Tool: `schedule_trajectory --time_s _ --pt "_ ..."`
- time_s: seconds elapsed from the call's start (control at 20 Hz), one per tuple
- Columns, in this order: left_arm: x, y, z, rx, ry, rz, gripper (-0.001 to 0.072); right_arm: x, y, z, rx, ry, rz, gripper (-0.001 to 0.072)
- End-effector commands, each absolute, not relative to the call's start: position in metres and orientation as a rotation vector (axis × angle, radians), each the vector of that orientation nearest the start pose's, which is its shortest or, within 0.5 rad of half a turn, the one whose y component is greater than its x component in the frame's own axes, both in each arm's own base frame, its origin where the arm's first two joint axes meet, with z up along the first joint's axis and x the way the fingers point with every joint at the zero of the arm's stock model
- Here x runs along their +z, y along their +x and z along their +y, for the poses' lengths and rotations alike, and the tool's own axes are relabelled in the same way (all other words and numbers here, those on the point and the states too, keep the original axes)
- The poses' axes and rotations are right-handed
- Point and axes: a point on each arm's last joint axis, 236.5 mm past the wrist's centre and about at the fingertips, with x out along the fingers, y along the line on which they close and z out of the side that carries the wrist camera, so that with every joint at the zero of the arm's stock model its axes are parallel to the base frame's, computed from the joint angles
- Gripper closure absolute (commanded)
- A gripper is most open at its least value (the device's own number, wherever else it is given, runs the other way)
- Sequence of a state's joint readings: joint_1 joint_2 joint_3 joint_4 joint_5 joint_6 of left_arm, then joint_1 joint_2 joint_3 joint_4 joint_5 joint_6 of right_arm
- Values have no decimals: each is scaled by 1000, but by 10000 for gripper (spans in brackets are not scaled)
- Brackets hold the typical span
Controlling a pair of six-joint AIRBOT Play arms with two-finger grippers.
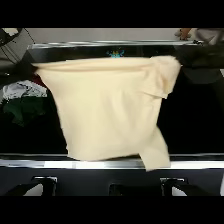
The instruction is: Fold the shirts.
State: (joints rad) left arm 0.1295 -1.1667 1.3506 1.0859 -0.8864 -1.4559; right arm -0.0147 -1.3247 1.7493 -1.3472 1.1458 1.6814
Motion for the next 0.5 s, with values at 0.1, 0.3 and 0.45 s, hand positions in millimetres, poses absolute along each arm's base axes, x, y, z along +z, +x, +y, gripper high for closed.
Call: schedule_trajectory --time_s 0.1,0.3,0.45 --pt "6 491 -22 -112 -447 1003 680 68 576 102 217 703 928 666" --pt "-24 491 -38 -134 -557 1075 679 10 578 109 202 758 1037 665" --pt "-11 479 -68 -170 -773 1148 536 26 573 111 223 747 1037 429"
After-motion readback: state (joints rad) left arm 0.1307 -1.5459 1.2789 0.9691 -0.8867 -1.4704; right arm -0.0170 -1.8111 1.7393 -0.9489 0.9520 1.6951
